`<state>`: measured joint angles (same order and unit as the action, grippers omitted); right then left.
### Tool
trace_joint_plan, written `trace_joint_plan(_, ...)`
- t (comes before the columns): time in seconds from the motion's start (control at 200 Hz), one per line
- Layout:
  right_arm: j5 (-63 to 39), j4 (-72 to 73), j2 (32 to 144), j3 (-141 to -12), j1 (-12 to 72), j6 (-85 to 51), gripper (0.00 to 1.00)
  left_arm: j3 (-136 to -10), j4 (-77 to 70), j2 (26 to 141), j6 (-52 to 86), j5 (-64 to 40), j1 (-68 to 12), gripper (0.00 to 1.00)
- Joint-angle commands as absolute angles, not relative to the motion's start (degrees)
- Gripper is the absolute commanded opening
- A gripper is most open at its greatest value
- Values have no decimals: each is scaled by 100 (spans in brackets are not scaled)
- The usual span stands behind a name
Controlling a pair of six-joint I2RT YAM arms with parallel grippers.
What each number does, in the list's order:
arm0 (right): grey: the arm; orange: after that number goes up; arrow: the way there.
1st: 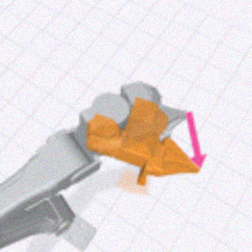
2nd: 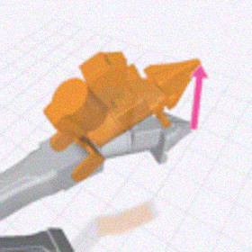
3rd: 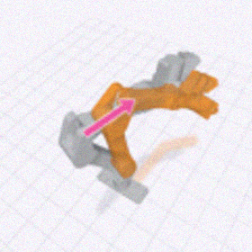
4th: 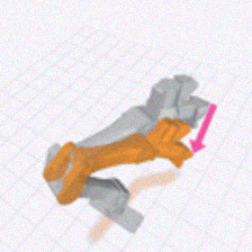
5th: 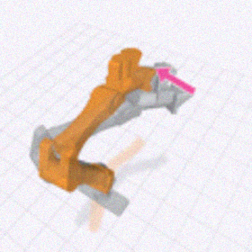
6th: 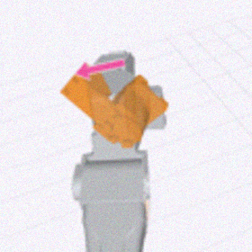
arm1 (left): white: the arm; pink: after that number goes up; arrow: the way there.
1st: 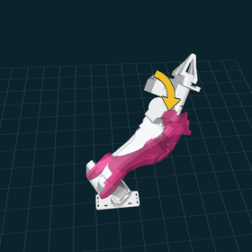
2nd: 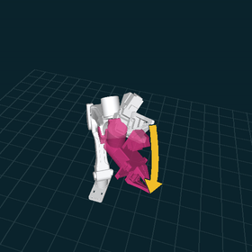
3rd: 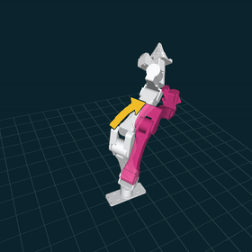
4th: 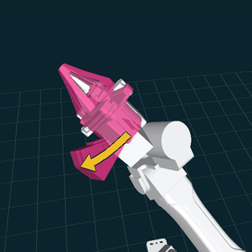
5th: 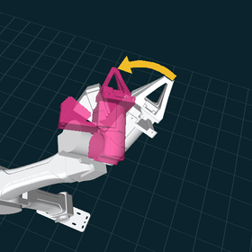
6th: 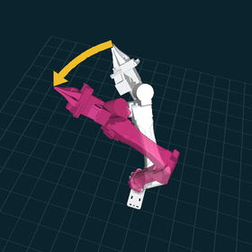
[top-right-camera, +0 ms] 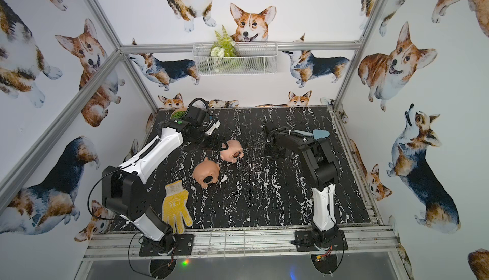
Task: Close piggy banks
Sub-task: Pick up the knob at the center of the board, then move the piggy bank to the center of the board.
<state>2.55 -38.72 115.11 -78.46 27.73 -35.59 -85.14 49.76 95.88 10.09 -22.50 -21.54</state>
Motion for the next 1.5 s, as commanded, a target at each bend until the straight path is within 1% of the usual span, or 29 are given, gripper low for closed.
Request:
trace_joint_plan(0.0, -128, -3930, 11271, -7450, 2786, -3657, 0, -8534, 5090, 9545, 1017, -2254, -2153, 91)
trace_joint_plan(0.24, -289, -2829, 10023, -6649, 2783, -3637, 0, -8565, 5063, 9545, 1008, -2272, -2110, 91)
trace_joint_plan(0.335, -467, -2445, 9537, -6377, 2790, -3525, 0, -8722, 5110, 9696, 928, -2325, -2039, 93)
trace_joint_plan(0.446, -763, -2074, 9021, -6060, 2786, -3374, 0, -9036, 5203, 10024, 704, -2427, -2020, 100)
trace_joint_plan(0.516, -915, -1777, 8647, -5772, 2794, -3306, 0, -9327, 5237, 10268, 567, -2467, -2019, 100)
trace_joint_plan(0.586, -1065, -1431, 8246, -5410, 2802, -3228, 0, -9728, 5318, 10600, 326, -2520, -2024, 100)
trace_joint_plan(0.706, -1309, -955, 7610, -4873, 2817, -3086, 0, -10778, 6080, 11349, -493, -2325, -2084, 100)
trace_joint_plan(0.756, -1354, -808, 7369, -4682, 2822, -3050, 0, -10975, 6271, 11526, -938, -2353, -2130, 100)
trace_joint_plan(0.846, -1457, -620, 6969, -4387, 2838, -2888, 0, -11238, 6356, 11737, -1411, -2072, -2159, 100)
trace_joint_plan(0.971, -1490, -450, 6645, -4122, 2839, -2721, 0, -11393, 6339, 11874, -2010, -2184, -2206, 100)
trace_joint_plan(1.046, -1568, -320, 6518, -3988, 2839, -2669, 0, -11869, 6995, 12170, -2418, -2561, -2215, 100)
trace_joint_plan(1.186, -1619, -158, 6460, -3807, 2839, -2646, 0, -12721, 7710, 12921, -2472, -2256, -2241, 100)
trace_joint_plan(1.206, -1637, -112, 6289, -3778, 2839, -2650, 0, -12761, 7732, 12986, -2470, -2206, -2255, 100)
trace_joint_plan(1.412, -1713, 7, 6271, -3685, 2839, -2732, 0, -12488, 7436, 13026, -2463, -1945, -2380, 100)
trace_joint_plan(1.492, -1723, 100, 6291, -3632, 2839, -2746, 0, -12481, 7404, 13033, -2407, -2087, -2417, 100)
